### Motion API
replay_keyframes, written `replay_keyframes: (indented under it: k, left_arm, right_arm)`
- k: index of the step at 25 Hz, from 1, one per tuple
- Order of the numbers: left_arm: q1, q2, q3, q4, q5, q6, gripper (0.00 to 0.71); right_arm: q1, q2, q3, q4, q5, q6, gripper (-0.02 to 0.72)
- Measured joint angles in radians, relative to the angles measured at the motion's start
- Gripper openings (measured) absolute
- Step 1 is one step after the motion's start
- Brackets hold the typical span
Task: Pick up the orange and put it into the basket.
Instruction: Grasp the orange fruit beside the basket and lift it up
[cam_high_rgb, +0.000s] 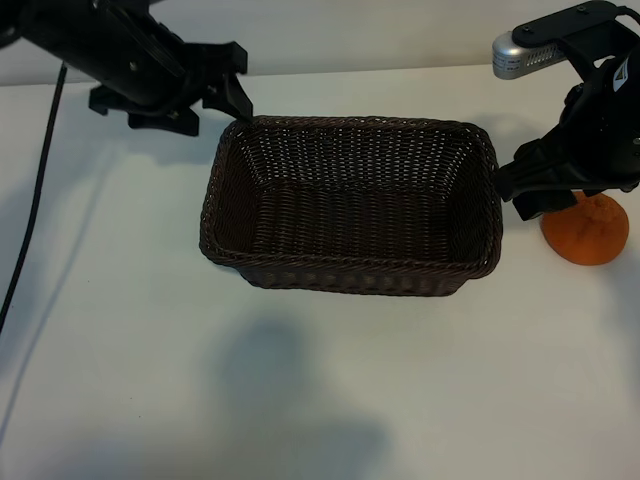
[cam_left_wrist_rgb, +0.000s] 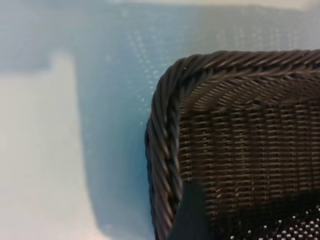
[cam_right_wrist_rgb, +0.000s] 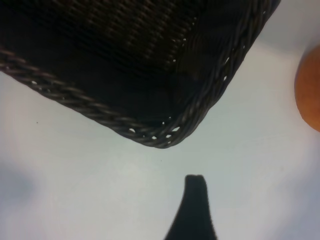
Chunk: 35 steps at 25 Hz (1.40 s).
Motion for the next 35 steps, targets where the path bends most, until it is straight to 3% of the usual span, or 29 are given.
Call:
replay_keyframes:
  k: [10,12,18,21,28,35]
  left_arm:
    - [0.017,-0.111,-0.065,0.334,0.127,-0.107,0.607]
    - [0.055,-0.147,-0.065,0.35,0.142,-0.106,0.602]
    - [0.23,-0.242,-0.066,0.356,0.197,-0.048,0.597]
    - [0.282,-0.279,-0.066,0.315,0.199,-0.013,0.597]
    - [0.298,-0.356,-0.066,0.3,0.248,0.029,0.597]
    - [0.298,-0.537,-0.045,0.32,0.258,0.033,0.596]
  right_arm:
    - [0.0,0.0,0.0,0.0,0.0,0.0,0.581]
    - [0.0,0.0,0.0,0.0,0.0,0.0,0.581]
    - [0.0,0.0,0.0,0.0,0.001,0.0,0.581]
    - [0.0,0.0,0.0,0.001,0.001,0.0,0.581]
    - [0.0,0.0,0.0,0.001,0.001,0.0,0.581]
    - [0.0,0.0,0.0,0.0,0.001,-0.01,0.581]
